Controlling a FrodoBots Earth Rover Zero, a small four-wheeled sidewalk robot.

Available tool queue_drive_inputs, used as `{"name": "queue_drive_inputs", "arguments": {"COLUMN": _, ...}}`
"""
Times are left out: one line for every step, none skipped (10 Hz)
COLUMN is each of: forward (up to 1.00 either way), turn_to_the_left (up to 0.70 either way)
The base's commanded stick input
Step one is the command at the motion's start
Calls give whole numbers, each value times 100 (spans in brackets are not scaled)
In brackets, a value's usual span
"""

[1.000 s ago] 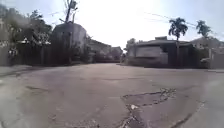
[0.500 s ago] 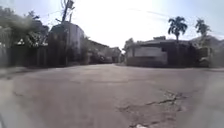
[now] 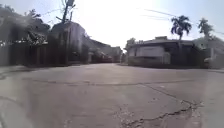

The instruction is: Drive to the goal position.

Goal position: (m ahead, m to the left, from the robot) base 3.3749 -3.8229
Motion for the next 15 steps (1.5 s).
{"name": "queue_drive_inputs", "arguments": {"forward": 99, "turn_to_the_left": 0}}
{"name": "queue_drive_inputs", "arguments": {"forward": 100, "turn_to_the_left": -20}}
{"name": "queue_drive_inputs", "arguments": {"forward": 100, "turn_to_the_left": -38}}
{"name": "queue_drive_inputs", "arguments": {"forward": 100, "turn_to_the_left": -40}}
{"name": "queue_drive_inputs", "arguments": {"forward": 100, "turn_to_the_left": -40}}
{"name": "queue_drive_inputs", "arguments": {"forward": 100, "turn_to_the_left": -40}}
{"name": "queue_drive_inputs", "arguments": {"forward": 100, "turn_to_the_left": -40}}
{"name": "queue_drive_inputs", "arguments": {"forward": 100, "turn_to_the_left": -40}}
{"name": "queue_drive_inputs", "arguments": {"forward": 100, "turn_to_the_left": -40}}
{"name": "queue_drive_inputs", "arguments": {"forward": 100, "turn_to_the_left": -40}}
{"name": "queue_drive_inputs", "arguments": {"forward": 100, "turn_to_the_left": -40}}
{"name": "queue_drive_inputs", "arguments": {"forward": 100, "turn_to_the_left": -40}}
{"name": "queue_drive_inputs", "arguments": {"forward": 100, "turn_to_the_left": -40}}
{"name": "queue_drive_inputs", "arguments": {"forward": 100, "turn_to_the_left": -40}}
{"name": "queue_drive_inputs", "arguments": {"forward": 100, "turn_to_the_left": -40}}
